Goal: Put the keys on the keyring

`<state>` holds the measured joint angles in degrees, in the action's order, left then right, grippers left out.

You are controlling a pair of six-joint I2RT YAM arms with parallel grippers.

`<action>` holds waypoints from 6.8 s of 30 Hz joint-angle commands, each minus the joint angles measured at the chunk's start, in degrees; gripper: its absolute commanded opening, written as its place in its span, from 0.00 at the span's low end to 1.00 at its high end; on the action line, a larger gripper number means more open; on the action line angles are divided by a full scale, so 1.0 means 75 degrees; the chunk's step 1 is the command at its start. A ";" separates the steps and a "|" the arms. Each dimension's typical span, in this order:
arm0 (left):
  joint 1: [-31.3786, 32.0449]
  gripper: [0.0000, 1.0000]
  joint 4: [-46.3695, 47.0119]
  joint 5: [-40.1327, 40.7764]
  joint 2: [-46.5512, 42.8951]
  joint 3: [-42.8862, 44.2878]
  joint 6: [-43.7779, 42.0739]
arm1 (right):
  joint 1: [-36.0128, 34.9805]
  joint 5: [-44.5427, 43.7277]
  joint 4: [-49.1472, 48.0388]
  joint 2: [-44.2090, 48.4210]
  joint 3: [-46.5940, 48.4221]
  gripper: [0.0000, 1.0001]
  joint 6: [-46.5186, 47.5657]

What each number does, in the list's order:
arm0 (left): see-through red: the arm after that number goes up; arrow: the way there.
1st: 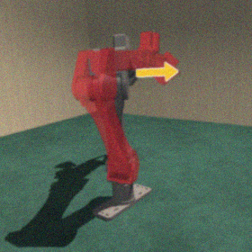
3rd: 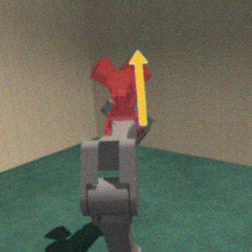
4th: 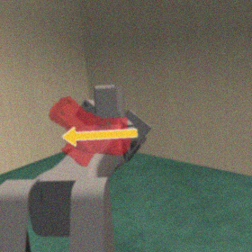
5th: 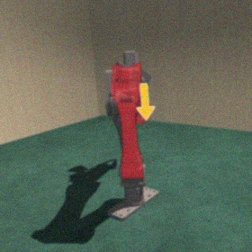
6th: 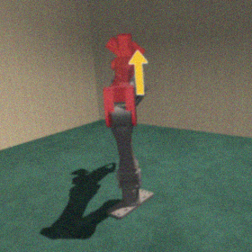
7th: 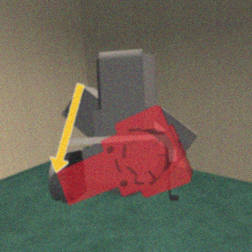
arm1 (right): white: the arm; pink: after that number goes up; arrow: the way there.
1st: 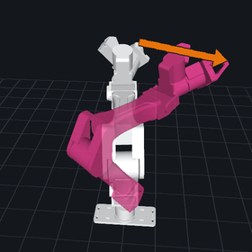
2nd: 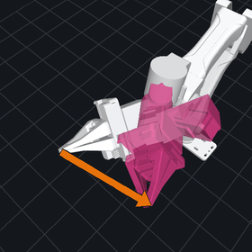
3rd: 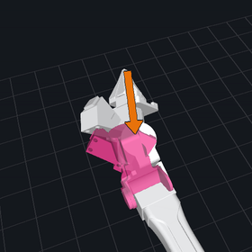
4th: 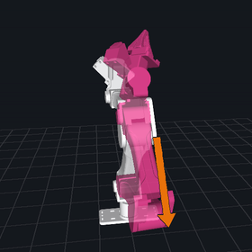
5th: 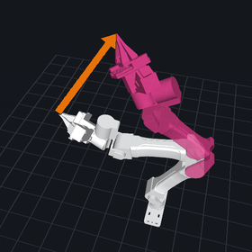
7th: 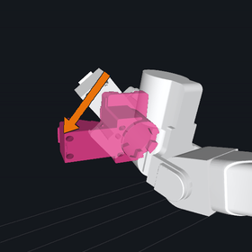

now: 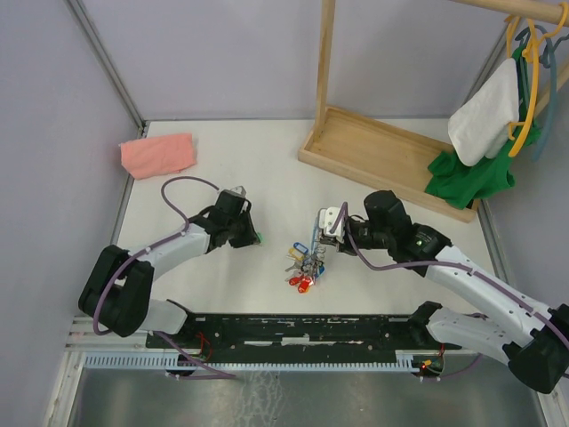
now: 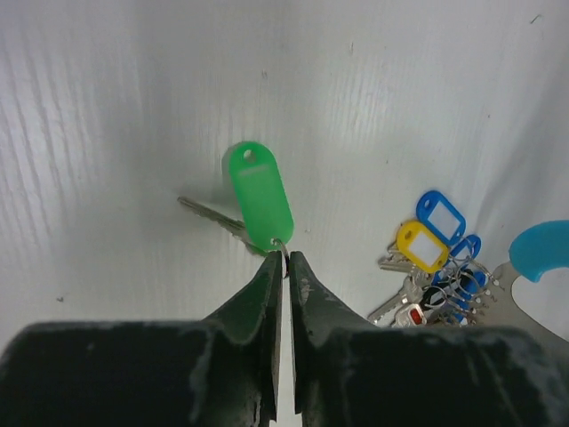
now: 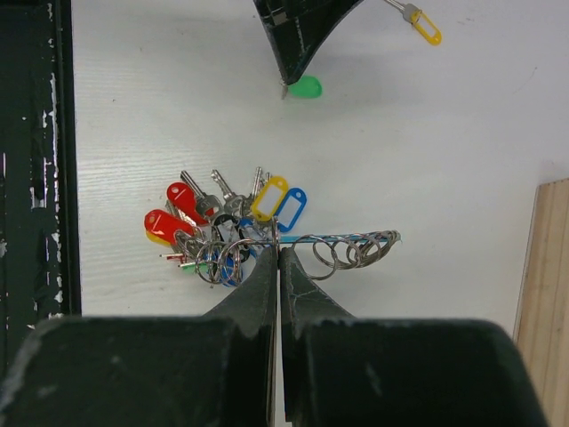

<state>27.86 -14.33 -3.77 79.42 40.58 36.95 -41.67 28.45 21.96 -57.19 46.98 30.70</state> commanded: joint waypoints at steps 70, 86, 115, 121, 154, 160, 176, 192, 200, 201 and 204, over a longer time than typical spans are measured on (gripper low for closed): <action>0.2947 0.38 -0.1971 0.3171 0.2958 0.3515 -0.3762 | -0.0503 -0.0100 0.0251 0.0631 0.0285 0.01 0.0458; 0.2952 0.31 -0.2073 0.3203 0.3386 0.3562 -0.3711 | -0.0526 -0.0113 0.0272 0.0672 0.0280 0.01 0.0489; 0.1828 0.03 -0.3214 0.2378 0.0049 0.2087 0.0007 | -0.0573 -0.0061 0.0284 0.0957 0.0313 0.01 0.0489; 0.1247 0.03 -0.3201 0.1251 -0.1159 0.1159 0.1879 | -0.0596 -0.0047 0.0284 0.0994 0.0319 0.01 0.0468; -0.1230 0.36 -0.0941 0.0009 -0.0539 -0.0184 0.3489 | -0.0672 -0.0046 0.0316 0.1113 0.0272 0.01 0.0545; -0.1176 0.55 -0.1962 0.0471 -0.1063 0.0293 0.1359 | -0.0699 0.0026 0.0318 0.1121 0.0278 0.01 0.0547; 0.0643 0.58 -0.0576 0.0583 -0.0393 -0.0710 0.2929 | -0.0783 0.0039 0.0310 0.1201 0.0275 0.01 0.0567; 0.0759 0.60 0.0761 0.0888 0.1833 0.1396 0.2278 | -0.0819 -0.0098 0.0389 0.1189 0.0262 0.01 0.0652; 0.0774 0.57 0.0035 0.1224 0.1149 0.1822 -0.0507 | -0.0836 -0.0034 0.0401 0.1212 0.0249 0.01 0.0680; 0.0768 0.57 -0.0101 0.1232 0.1088 0.1876 -0.0973 | -0.0842 -0.0015 0.0401 0.1204 0.0248 0.01 0.0692; 0.0774 0.55 -0.0379 0.1151 0.0997 0.2041 -0.2382 | -0.0854 -0.0008 0.0420 0.1212 0.0263 0.01 0.0717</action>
<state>33.43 -14.55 3.20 89.80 52.73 37.12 -47.64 27.77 28.03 -49.54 46.98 35.05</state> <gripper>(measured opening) 0.557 0.015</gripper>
